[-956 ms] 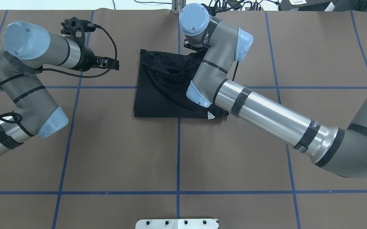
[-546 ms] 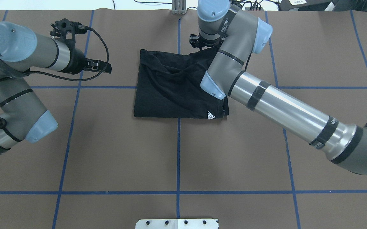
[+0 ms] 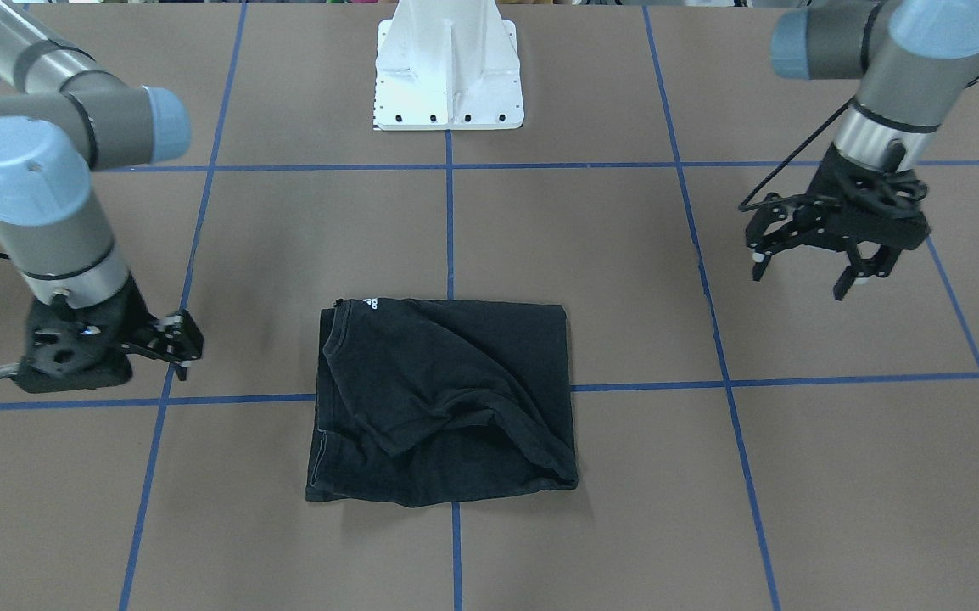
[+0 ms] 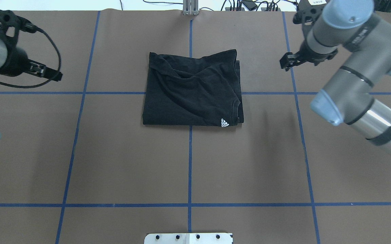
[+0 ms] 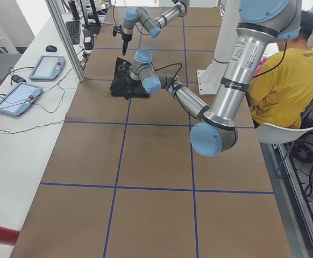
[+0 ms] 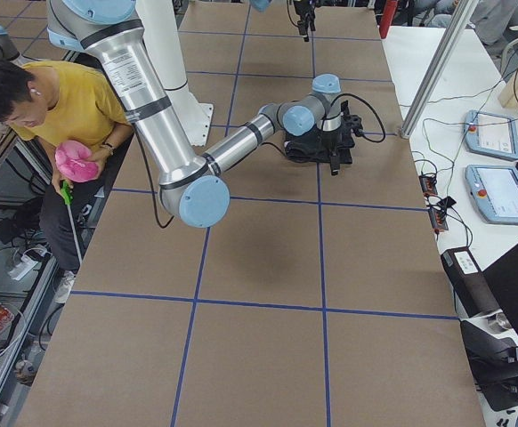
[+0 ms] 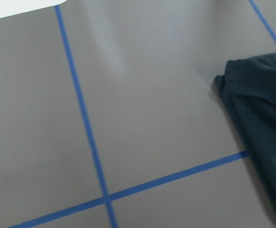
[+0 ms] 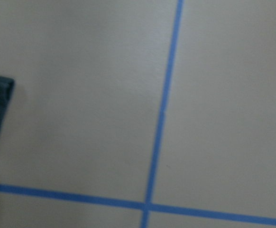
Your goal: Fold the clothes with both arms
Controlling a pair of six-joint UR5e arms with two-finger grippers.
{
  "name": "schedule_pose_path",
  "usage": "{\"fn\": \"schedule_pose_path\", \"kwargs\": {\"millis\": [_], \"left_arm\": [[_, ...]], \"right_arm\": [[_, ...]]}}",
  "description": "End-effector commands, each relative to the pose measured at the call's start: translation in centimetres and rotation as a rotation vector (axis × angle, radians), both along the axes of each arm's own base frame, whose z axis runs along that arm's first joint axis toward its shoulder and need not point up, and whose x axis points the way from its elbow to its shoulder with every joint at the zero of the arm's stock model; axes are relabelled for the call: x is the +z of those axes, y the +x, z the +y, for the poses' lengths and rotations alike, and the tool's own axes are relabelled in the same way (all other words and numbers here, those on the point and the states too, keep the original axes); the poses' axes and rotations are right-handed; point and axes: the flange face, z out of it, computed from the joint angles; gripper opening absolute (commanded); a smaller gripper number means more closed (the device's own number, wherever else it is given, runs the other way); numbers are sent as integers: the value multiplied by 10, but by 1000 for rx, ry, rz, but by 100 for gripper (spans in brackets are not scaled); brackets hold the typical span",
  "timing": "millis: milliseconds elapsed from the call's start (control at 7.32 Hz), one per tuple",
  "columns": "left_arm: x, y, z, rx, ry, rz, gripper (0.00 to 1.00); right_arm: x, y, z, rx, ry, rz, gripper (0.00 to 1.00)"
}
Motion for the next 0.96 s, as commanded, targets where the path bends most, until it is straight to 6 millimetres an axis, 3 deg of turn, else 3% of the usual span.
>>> {"fn": "schedule_pose_path", "kwargs": {"millis": [0,137,273,410,546,683,820], "left_arm": [[68,-108,10,20,-5,-83,100],[110,-139,27,41,-24,-143,100],[145,-183,30,10,-95,-182,100],[166,-206,33,17,-208,-173,100],[179,-231,36,18,-286,-194,100],[189,-259,45,62,-249,-220,100],[213,-288,62,61,-264,-227,100]], "right_arm": [[71,135,43,-128,-3,-14,100],[118,192,60,-180,-21,-35,100],[165,246,86,-189,-44,-37,100],[202,289,116,-207,-53,-18,100],[232,334,145,-217,-107,-9,100],[254,372,173,-194,-199,-24,100],[272,394,207,-143,-270,-46,100]]}}
